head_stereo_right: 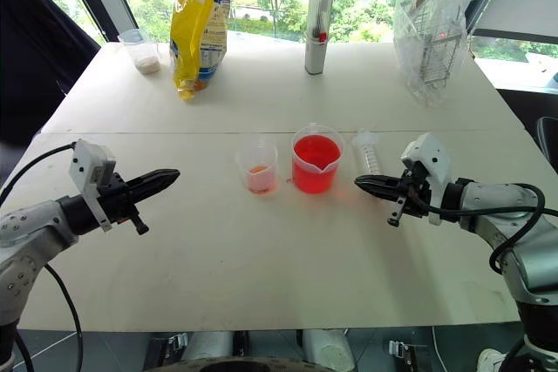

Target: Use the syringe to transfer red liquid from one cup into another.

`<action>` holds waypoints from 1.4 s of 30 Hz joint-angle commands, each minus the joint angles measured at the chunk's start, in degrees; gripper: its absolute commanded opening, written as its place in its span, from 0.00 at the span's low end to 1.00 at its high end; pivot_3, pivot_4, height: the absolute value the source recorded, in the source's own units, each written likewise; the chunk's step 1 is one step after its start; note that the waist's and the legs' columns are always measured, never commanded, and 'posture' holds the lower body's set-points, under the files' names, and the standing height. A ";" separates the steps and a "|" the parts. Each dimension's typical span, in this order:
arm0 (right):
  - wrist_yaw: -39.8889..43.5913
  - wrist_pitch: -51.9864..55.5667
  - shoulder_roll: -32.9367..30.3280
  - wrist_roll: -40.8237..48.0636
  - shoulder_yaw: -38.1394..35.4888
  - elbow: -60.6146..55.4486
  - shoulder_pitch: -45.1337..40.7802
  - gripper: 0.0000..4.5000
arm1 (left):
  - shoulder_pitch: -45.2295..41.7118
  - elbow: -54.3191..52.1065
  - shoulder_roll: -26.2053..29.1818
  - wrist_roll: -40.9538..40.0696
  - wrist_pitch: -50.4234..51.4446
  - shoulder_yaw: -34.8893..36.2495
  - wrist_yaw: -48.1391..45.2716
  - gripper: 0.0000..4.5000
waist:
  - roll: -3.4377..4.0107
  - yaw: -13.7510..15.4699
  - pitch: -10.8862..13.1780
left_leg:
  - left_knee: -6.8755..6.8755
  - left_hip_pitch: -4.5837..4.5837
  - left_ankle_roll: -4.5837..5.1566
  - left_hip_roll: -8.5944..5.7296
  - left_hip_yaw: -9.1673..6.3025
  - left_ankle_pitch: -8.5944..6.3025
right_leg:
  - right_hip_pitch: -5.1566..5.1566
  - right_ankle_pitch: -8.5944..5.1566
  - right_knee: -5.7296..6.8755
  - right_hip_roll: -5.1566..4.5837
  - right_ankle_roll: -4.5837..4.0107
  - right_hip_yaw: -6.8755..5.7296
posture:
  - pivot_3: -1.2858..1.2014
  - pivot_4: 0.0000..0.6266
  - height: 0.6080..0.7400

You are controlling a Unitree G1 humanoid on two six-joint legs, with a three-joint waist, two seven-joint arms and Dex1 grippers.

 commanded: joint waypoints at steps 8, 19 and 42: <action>0.04 -0.99 -0.11 -0.06 -1.27 -0.61 -0.45 0.00 | -1.44 -1.21 -0.30 -1.41 -0.10 0.66 0.75 0.01 | 0.00 0.00 0.00 | 0.01 0.00 0.00 0.00 0.00 0.00 | 0.01 0.00 0.01 0.00 0.00 0.00 | 0.52 0.24 1.00; -1.32 -0.64 0.42 0.30 -1.71 -1.51 0.22 0.00 | -1.20 -0.74 -0.17 -0.25 -0.87 -0.12 0.19 0.01 | 0.00 -0.01 0.00 | 0.02 0.00 0.00 0.00 0.00 0.00 | 0.02 0.00 0.01 0.00 0.01 0.00 | 0.52 0.24 1.00; -7.39 11.25 -4.11 -8.35 8.73 10.35 -18.51 0.55 | -2.30 2.19 -0.31 4.16 -4.32 -2.97 -2.06 0.00 | 0.02 -0.07 0.00 | 0.26 -0.01 0.00 0.00 0.03 0.00 | 0.04 -0.06 0.06 -0.02 -0.18 0.03 | 0.52 0.24 1.00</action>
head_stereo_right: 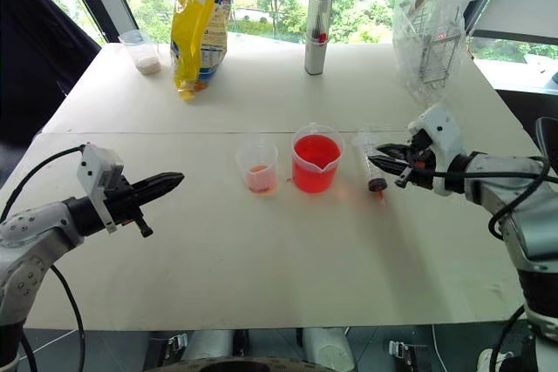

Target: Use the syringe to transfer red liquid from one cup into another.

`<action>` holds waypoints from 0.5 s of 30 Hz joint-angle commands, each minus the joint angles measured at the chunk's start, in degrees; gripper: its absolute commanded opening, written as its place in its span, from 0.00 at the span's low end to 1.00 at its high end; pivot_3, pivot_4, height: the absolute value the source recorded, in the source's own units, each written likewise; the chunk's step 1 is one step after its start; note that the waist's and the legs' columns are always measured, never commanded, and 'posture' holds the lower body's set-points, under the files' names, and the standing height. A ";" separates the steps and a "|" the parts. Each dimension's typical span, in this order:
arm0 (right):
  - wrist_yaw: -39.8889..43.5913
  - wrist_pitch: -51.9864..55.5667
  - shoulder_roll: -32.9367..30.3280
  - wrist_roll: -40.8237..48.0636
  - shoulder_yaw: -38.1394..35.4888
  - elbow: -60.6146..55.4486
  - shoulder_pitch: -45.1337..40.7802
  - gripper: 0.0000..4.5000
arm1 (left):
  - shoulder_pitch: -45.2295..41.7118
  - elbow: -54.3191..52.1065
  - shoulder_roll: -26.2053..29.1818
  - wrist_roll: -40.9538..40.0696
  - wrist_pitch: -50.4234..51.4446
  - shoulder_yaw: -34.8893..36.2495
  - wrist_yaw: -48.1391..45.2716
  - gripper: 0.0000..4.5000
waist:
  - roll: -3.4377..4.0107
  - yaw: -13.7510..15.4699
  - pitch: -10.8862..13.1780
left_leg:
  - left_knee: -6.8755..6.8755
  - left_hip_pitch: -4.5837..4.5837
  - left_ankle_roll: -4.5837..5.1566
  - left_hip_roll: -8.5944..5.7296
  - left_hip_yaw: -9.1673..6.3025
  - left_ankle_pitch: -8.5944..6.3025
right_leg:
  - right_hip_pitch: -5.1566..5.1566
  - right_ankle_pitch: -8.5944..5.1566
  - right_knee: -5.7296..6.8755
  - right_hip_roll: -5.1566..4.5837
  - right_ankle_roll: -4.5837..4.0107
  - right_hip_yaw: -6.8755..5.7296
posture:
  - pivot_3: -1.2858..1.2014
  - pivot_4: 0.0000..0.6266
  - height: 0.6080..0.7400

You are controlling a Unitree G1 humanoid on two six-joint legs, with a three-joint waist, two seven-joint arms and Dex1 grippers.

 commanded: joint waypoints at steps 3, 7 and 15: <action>0.08 7.29 0.34 -5.42 9.59 9.28 -13.41 0.91 | -2.76 0.45 -0.28 1.51 -1.77 -1.27 0.24 0.00 | 0.08 -0.14 0.03 | 0.01 -0.02 0.00 0.00 0.03 0.00 | -0.03 0.01 0.01 0.00 0.00 0.02 | 0.52 0.24 1.00; 2.03 10.78 1.67 -10.24 17.94 18.24 -23.22 1.00 | -3.57 0.65 -0.95 2.20 -2.09 -2.05 0.85 0.00 | 0.12 -0.03 0.06 | -0.03 -0.08 0.01 0.01 0.08 0.00 | -0.14 0.06 0.02 0.01 0.08 0.05 | 0.52 0.24 1.00; 5.99 20.21 8.30 -18.40 30.84 39.04 -40.01 1.00 | -3.58 0.07 -2.24 3.47 -3.29 -2.69 2.28 0.00 | 0.16 -0.11 0.08 | -0.14 -0.10 0.04 0.01 0.12 -0.02 | -0.22 0.10 0.01 0.00 0.15 0.04 | 0.52 0.24 1.00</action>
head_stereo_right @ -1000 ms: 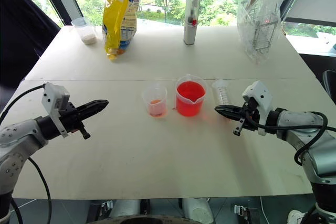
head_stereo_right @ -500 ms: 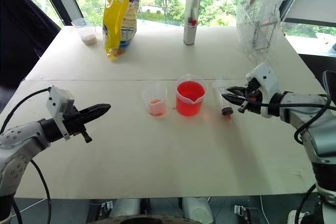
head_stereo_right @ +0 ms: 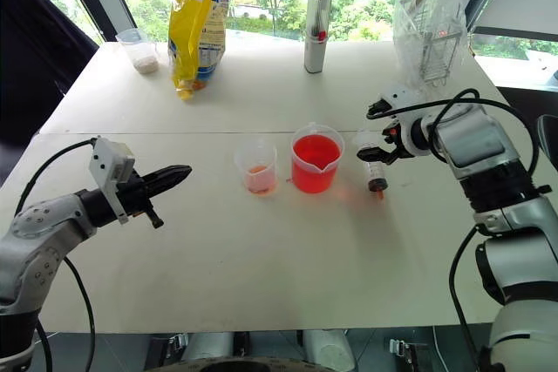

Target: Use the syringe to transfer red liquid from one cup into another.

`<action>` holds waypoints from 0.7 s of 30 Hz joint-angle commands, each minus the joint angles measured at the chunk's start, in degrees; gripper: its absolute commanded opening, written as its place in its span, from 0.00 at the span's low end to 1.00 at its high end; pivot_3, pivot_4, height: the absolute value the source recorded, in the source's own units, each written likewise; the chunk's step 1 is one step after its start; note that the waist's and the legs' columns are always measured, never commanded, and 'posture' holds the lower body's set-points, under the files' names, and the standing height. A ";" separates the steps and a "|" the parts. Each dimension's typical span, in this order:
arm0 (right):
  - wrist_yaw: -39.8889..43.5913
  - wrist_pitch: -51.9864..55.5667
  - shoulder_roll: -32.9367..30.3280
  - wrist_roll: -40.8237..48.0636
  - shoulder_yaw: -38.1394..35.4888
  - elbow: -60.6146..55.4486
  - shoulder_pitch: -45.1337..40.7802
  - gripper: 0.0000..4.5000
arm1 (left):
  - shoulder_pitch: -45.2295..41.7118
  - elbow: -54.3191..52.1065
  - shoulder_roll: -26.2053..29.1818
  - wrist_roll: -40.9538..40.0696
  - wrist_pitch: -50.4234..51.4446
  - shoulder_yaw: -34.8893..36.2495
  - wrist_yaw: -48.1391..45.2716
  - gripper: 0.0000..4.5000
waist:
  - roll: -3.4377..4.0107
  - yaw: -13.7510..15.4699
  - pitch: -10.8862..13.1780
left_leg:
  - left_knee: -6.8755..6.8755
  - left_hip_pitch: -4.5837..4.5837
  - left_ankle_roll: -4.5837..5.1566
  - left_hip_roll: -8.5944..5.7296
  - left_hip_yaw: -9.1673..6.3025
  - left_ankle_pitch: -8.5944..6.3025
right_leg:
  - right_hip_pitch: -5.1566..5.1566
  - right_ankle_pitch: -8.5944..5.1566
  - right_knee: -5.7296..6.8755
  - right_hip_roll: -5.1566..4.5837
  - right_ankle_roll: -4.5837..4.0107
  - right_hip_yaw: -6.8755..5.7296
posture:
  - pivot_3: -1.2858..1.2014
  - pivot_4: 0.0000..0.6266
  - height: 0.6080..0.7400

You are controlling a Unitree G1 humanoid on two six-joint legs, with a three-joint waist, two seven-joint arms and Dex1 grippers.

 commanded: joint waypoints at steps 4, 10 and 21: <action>1.40 4.43 5.82 -6.72 5.88 17.60 -10.31 1.00 | 0.98 -2.55 -1.08 1.07 -2.03 0.75 1.73 0.00 | 0.02 -0.05 0.01 | 0.00 0.00 0.00 0.00 0.03 0.00 | -0.02 0.00 0.01 0.00 -0.01 0.01 | 0.52 0.24 1.00; 3.59 2.70 10.17 -10.52 8.49 25.46 -12.89 1.00 | 2.01 -3.59 -1.91 1.68 -2.60 0.68 3.18 0.00 | 0.03 -0.04 0.02 | -0.02 0.00 0.00 0.00 0.04 0.00 | -0.04 0.02 0.03 -0.01 0.01 0.00 | 0.52 0.24 1.00; 5.07 1.74 13.64 -14.22 7.92 29.71 -12.90 0.48 | 2.63 -4.28 -2.82 2.65 -2.96 0.43 4.46 0.00 | 0.04 -0.29 0.00 | 0.02 0.04 0.00 0.00 0.03 0.00 | 0.00 0.04 0.10 -0.01 0.00 -0.01 | 0.52 0.24 1.00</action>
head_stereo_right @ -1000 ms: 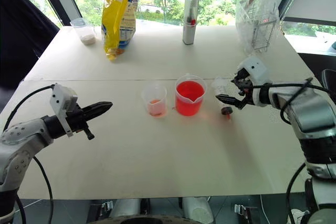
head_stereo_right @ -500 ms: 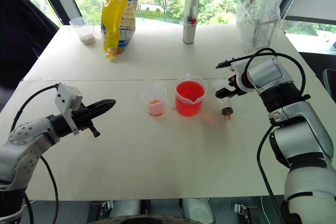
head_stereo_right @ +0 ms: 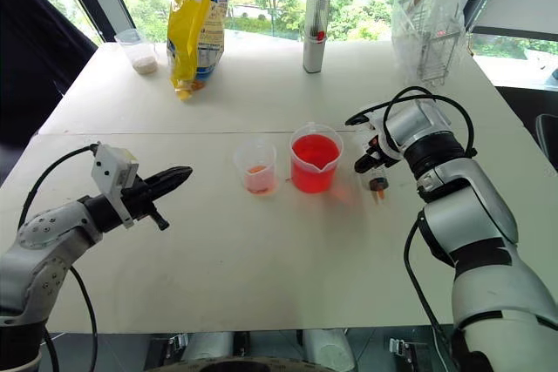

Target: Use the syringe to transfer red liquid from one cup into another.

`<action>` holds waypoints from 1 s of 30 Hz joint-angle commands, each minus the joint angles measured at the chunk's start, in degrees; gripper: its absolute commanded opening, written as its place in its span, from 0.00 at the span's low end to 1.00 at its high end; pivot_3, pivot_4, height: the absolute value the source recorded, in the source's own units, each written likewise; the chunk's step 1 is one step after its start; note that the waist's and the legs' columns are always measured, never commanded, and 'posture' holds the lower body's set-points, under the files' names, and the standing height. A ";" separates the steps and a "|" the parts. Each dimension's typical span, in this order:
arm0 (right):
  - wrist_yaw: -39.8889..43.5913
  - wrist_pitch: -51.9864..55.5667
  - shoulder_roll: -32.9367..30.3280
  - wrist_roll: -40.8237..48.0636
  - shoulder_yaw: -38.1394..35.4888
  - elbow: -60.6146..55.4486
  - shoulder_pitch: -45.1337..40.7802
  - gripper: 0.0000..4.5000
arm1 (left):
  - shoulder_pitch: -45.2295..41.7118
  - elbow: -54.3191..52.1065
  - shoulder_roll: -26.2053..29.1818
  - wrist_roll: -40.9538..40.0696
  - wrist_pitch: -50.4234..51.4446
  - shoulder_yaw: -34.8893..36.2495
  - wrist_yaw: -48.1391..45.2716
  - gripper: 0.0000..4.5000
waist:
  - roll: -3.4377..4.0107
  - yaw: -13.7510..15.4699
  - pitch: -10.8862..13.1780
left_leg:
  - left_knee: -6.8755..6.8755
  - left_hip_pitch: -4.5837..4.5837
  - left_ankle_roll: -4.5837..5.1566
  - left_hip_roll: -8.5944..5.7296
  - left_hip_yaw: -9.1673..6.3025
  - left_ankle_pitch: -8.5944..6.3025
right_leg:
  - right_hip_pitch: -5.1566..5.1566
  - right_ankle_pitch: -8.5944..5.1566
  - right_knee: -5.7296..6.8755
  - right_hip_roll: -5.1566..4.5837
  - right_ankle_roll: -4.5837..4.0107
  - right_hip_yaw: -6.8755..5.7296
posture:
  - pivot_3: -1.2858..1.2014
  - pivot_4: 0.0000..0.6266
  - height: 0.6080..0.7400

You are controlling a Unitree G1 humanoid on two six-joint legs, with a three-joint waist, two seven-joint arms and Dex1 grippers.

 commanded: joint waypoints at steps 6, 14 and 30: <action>-4.78 3.29 -1.69 -0.99 -6.04 -0.53 -0.84 0.30 | -1.62 -0.30 0.59 0.40 -1.01 0.86 -0.24 0.00 | 0.02 0.25 0.01 | 0.13 -0.04 0.00 -0.02 -0.01 0.00 | 0.02 0.02 0.02 -0.02 -0.05 -0.01 | 0.52 0.24 1.00; -24.56 -14.58 -3.87 3.81 -31.21 -19.90 6.96 0.30 | -5.04 2.62 3.30 -1.35 0.33 2.59 -2.58 0.00 | 0.07 -0.03 0.04 | -0.04 -0.12 0.00 -0.04 0.03 0.00 | -0.12 0.04 -0.03 0.02 0.01 0.03 | 0.52 0.24 1.00; -25.03 -20.29 18.16 39.05 -47.07 -67.16 30.55 0.30 | -35.92 17.83 9.24 -10.01 8.31 -2.34 -17.59 0.00 | 0.11 -1.06 0.07 | -0.05 -0.04 -0.02 0.12 -0.25 0.01 | 0.04 0.11 0.08 0.44 0.12 -0.05 | 0.52 0.24 1.00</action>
